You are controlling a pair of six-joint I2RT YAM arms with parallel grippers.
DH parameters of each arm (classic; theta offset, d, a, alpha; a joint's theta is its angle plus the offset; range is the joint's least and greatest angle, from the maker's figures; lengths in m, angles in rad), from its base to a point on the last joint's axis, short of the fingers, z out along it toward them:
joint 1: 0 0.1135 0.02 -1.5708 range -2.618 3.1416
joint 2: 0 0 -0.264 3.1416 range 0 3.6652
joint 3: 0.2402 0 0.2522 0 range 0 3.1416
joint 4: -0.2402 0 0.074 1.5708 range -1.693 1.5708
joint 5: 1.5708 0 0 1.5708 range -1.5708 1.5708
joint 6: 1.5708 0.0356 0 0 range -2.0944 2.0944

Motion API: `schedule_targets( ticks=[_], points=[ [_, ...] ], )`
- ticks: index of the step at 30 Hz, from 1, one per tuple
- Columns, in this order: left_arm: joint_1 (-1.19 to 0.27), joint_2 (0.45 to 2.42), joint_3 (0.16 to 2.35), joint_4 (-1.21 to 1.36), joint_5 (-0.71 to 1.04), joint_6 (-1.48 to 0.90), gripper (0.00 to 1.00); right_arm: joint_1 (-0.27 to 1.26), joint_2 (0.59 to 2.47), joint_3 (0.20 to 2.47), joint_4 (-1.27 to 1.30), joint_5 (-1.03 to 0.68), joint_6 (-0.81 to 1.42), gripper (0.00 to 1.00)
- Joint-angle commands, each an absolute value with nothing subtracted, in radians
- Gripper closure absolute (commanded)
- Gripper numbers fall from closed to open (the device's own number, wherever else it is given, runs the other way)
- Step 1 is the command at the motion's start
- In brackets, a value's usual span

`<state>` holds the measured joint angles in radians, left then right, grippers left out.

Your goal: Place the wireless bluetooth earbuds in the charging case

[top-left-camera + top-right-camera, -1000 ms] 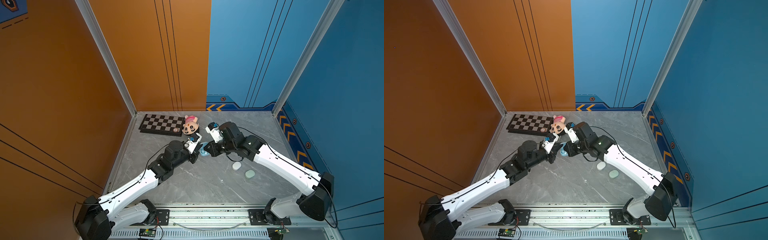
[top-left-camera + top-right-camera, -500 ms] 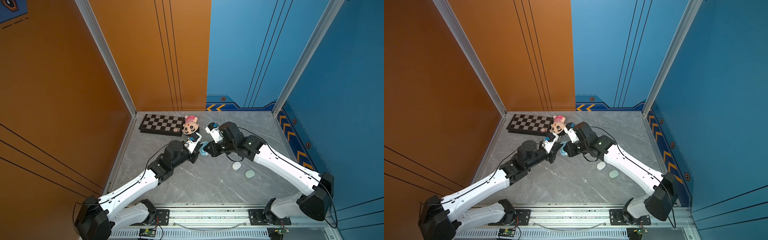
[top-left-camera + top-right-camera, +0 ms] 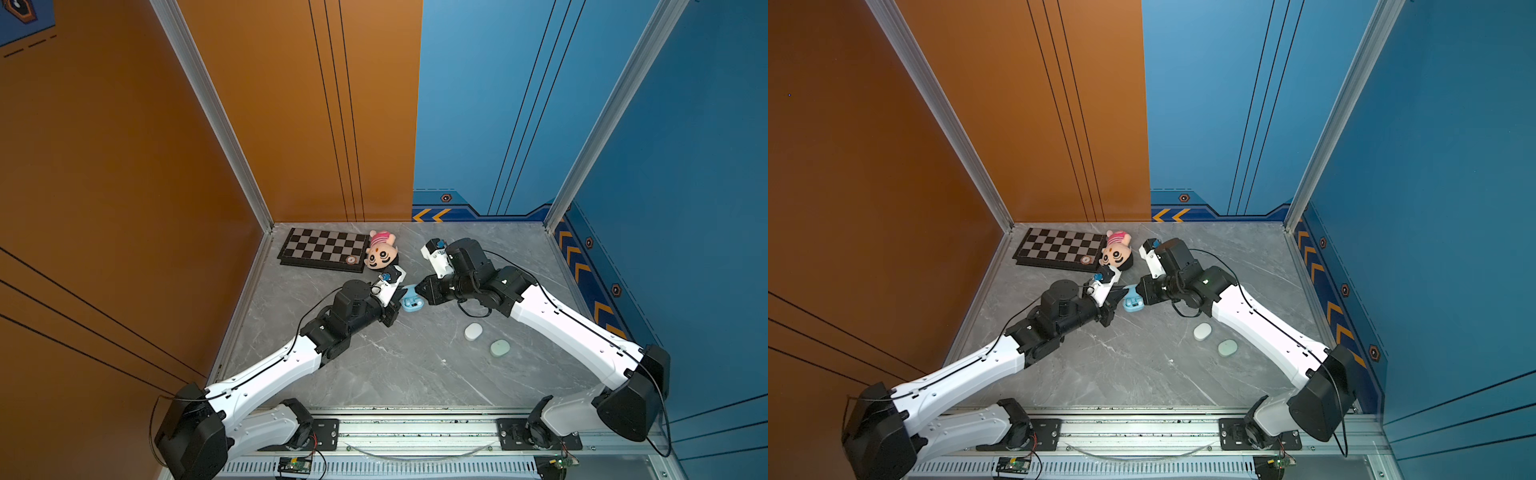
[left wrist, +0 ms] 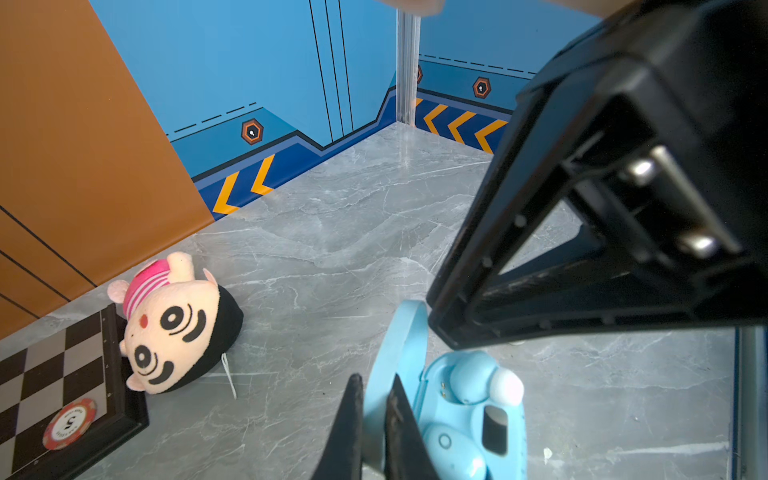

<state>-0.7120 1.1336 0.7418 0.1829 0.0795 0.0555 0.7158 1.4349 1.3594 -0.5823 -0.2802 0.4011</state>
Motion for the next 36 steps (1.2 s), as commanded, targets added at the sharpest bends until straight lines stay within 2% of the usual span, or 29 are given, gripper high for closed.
schedule_targets(
  ticks=[1,5,10,15,23,36],
  points=[
    [-0.715,1.137,0.754,0.209,0.103,0.041,1.0,0.713,1.428,1.346,-0.565,-0.262,0.416,0.85],
    [-0.714,1.14,0.761,0.209,0.093,0.048,1.0,0.709,1.417,1.345,-0.566,-0.28,0.417,0.78],
    [-0.714,1.134,0.765,0.209,0.061,0.066,1.0,0.652,1.39,1.306,-0.566,-0.343,0.433,0.61],
    [-0.717,1.135,0.779,0.209,0.06,0.07,1.0,0.652,1.39,1.267,-0.569,-0.376,0.433,0.53],
    [-0.719,1.138,0.789,0.208,0.054,0.071,1.0,0.675,1.414,1.273,-0.573,-0.388,0.434,0.54],
    [-0.722,1.135,0.791,0.206,0.057,0.069,1.0,0.695,1.438,1.288,-0.58,-0.355,0.436,0.7]
  ],
)
